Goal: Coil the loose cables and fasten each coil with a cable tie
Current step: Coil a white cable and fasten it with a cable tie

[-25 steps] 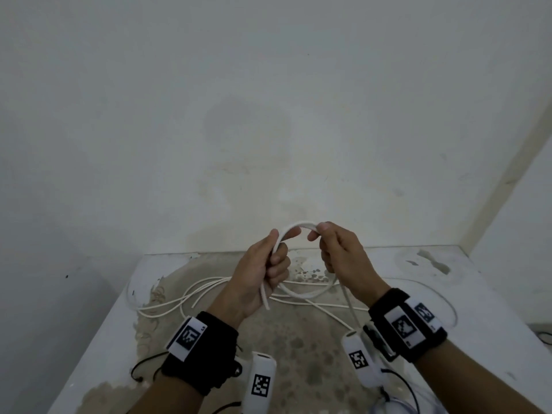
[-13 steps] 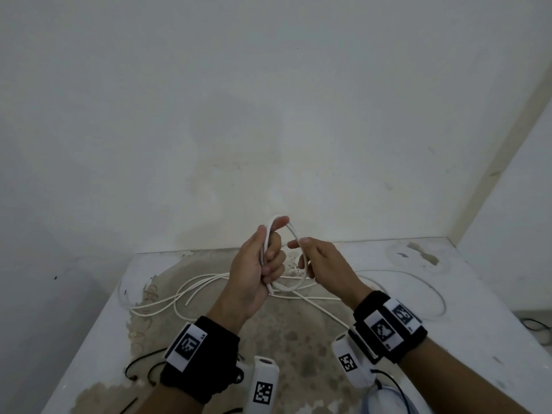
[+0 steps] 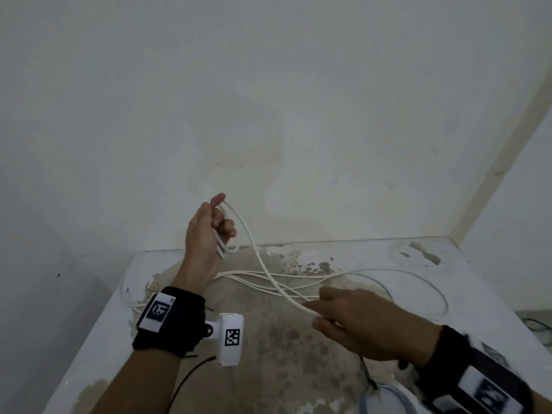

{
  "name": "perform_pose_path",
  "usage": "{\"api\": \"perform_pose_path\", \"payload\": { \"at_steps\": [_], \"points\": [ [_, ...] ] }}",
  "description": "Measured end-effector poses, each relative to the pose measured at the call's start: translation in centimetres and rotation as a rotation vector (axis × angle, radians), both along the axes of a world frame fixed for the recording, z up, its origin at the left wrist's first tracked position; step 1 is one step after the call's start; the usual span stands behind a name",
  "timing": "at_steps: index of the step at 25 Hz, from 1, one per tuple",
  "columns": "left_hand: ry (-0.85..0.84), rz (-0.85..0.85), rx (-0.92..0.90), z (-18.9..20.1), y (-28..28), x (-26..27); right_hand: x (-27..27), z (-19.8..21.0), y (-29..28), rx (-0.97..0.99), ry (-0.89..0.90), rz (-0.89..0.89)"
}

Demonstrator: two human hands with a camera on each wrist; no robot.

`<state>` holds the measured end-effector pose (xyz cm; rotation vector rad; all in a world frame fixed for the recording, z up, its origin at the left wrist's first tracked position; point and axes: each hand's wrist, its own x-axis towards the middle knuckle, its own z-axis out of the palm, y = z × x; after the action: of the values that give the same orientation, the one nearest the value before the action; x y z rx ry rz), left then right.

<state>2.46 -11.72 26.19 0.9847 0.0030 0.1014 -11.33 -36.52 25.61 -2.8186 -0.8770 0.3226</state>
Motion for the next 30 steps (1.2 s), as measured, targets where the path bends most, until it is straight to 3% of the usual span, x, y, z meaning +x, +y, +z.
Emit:
{"api": "perform_pose_path", "payload": {
  "at_steps": [2, 4, 8, 12, 15, 21, 24, 27, 30],
  "points": [
    [0.013, -0.092, 0.020, 0.0, -1.9, -1.1, -0.6, 3.0, 1.3, 0.019, -0.166, 0.120],
    [0.002, -0.207, 0.081, 0.4, -3.7, -2.5, -0.3, 5.1, 2.2, 0.169, -0.285, 0.171],
    [-0.043, -0.433, 0.457, 1.2, -5.1, -5.1, 3.2, 6.9, 1.3, 0.624, -0.364, 0.045],
    [0.044, -0.710, 0.242, 1.2, -5.4, -6.2, 6.6, 5.8, -0.2, 0.828, -0.290, -0.246],
    [0.109, -0.803, 0.022, 1.2, -5.3, -5.9, 8.0, 3.0, -0.8, 0.916, -0.211, -0.320],
    [0.104, -0.733, -0.125, 1.0, -5.1, -5.8, 7.7, -1.9, -0.3, 1.083, -0.043, -0.469],
    [-0.021, -0.517, -0.311, 2.1, -3.3, -4.0, 7.7, -4.4, -1.7, 0.961, -0.008, -0.487],
    [-0.101, -0.288, -0.327, 3.3, 0.4, -1.6, 7.1, -6.0, -4.3, 0.864, 0.039, -0.504],
    [-0.060, -0.193, -0.283, 2.5, 1.2, -1.1, 6.7, -5.1, -4.4, 0.491, 0.056, -0.341]
  ]
}}
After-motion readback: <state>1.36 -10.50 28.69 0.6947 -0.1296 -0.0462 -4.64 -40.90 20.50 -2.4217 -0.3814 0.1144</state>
